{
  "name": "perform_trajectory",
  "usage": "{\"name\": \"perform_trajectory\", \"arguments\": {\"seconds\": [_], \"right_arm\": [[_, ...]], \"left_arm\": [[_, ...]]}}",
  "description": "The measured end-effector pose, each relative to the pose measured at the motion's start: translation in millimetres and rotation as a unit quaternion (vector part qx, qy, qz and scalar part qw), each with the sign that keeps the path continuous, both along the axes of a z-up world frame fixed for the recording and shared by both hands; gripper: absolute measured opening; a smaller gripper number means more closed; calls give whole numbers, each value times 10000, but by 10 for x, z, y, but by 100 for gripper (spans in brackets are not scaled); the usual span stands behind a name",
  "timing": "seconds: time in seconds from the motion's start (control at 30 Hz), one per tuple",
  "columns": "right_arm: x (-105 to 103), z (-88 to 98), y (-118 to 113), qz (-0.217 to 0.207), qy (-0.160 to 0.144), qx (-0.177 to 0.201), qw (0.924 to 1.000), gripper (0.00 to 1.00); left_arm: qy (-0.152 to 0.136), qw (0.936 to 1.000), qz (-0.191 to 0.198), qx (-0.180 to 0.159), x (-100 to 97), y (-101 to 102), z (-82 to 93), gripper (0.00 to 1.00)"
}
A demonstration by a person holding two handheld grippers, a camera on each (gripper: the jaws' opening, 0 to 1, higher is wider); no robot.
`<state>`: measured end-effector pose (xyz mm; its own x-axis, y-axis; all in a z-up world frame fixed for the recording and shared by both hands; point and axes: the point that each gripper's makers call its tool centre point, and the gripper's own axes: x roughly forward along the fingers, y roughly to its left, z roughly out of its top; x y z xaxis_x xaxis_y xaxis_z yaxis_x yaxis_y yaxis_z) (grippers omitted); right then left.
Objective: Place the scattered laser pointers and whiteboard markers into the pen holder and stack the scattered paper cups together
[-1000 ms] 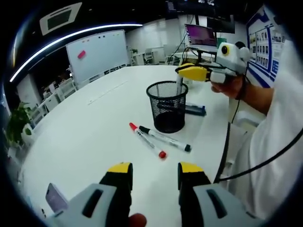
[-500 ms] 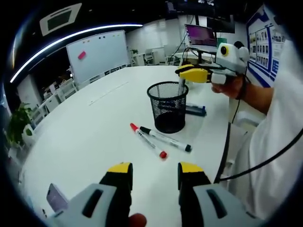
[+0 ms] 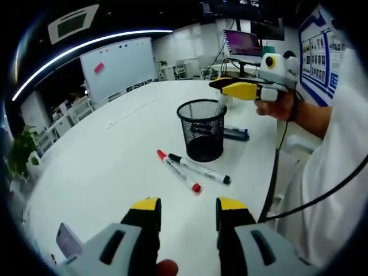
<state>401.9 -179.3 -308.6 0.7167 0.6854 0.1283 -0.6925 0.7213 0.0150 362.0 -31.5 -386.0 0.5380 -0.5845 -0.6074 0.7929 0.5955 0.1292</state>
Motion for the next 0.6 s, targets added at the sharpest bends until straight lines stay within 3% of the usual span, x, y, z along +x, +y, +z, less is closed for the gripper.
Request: {"name": "perform_trajectory", "arguments": {"seconds": [0.3,0.6], "right_arm": [[-55,157,-14,76,-283,148,9995,49],[-50,132,-124,11,-223,130,9997,51]], "left_arm": [[-40,10000,-60,-4,11,-5,13,39],[-47,10000,-75,-4,7,-4,21,39]]}}
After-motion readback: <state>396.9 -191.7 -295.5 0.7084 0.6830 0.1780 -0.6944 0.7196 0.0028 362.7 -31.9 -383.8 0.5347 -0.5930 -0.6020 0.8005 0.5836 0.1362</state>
